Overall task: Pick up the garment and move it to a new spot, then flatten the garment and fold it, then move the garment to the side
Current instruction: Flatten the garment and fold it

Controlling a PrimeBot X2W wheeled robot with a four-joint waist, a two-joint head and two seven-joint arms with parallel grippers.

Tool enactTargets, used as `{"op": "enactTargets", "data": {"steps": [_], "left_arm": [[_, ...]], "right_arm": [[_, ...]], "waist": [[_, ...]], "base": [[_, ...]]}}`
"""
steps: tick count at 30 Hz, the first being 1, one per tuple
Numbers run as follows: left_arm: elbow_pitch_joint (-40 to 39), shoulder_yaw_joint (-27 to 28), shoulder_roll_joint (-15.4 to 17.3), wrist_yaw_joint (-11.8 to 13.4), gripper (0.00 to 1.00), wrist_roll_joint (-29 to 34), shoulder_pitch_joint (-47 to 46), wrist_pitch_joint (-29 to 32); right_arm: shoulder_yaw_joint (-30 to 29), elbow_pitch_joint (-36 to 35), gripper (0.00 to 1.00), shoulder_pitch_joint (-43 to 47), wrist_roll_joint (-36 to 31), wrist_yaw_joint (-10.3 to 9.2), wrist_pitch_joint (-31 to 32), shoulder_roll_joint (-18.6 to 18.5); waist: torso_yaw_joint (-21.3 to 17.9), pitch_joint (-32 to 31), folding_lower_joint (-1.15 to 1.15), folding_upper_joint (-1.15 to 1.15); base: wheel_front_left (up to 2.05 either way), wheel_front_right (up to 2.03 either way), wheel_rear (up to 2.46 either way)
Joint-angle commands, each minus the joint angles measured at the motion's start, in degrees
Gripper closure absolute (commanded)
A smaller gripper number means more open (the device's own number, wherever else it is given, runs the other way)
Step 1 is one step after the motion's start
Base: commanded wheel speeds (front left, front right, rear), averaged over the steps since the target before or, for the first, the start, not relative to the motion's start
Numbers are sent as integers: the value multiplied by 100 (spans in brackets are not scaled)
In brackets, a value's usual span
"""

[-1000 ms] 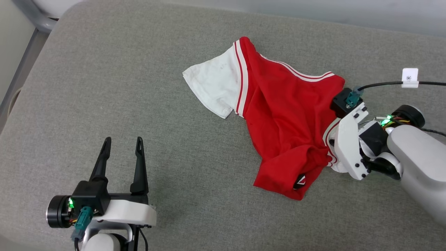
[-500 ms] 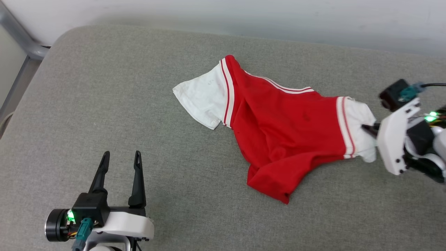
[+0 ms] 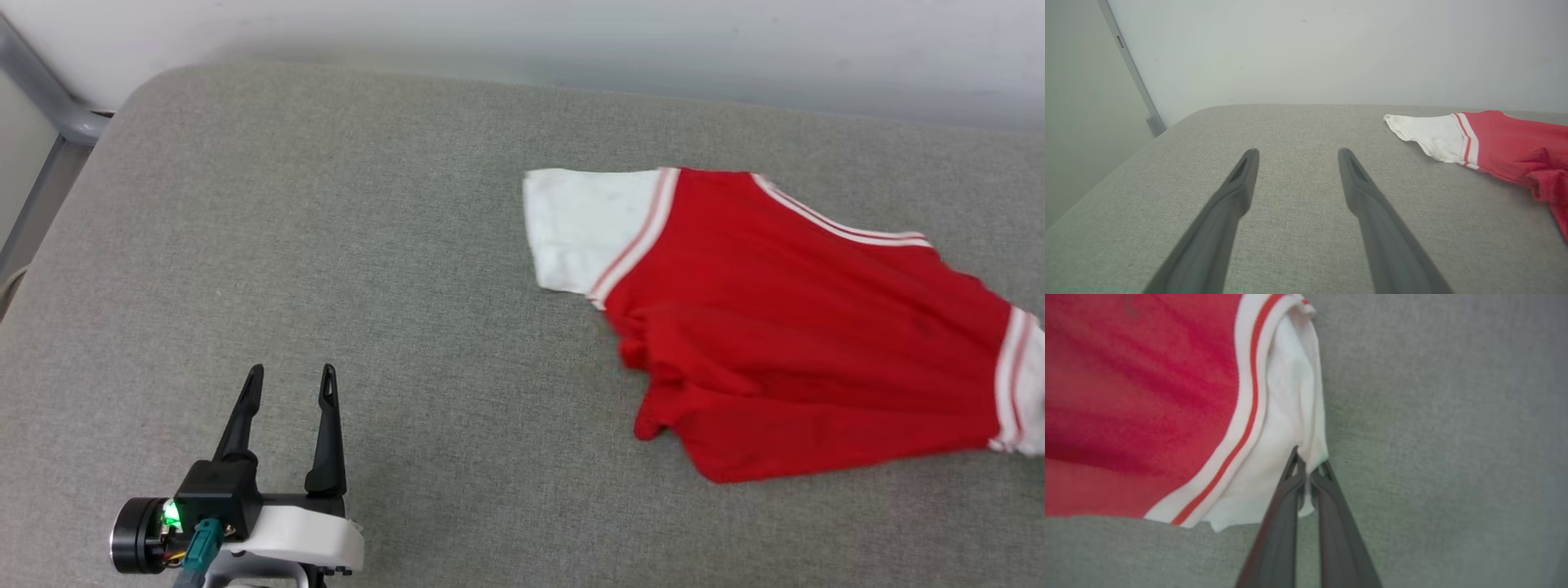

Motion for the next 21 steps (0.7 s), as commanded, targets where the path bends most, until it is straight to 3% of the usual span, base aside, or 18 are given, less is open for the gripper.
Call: {"op": "enactTargets", "data": {"steps": [1,8,9,10,19,21], "left_arm": [[10,-1,-4,-6,0,25,-51,-15],[54,61,-4,-42,0,56,-74,-15],[63,83,-4,-38,0,53,-48,-15],[69,96,-5,-37,0,60,-17,-15],[77,181,-4,-49,0,142,161,-15],[48,224,-4,-52,0,160,241,-15]], "right_arm": [[-90,234,100,178,-24,-10,26,-52],[-572,1002,100,507,48,-10,-172,263],[-633,995,54,496,41,-10,-283,324],[-698,984,0,469,-7,-10,-446,348],[-1328,475,0,298,-725,-9,-2120,505],[-1748,205,0,336,-1149,-9,-2836,693]], "waist": [[19,14,0,0],[33,10,0,0],[13,-15,0,0],[-3,-41,0,0],[-198,-382,0,0],[-277,-477,0,0]], "base": [[0,0,0],[0,0,0],[0,0,0],[0,0,0],[0,0,0],[0,0,0]]}}
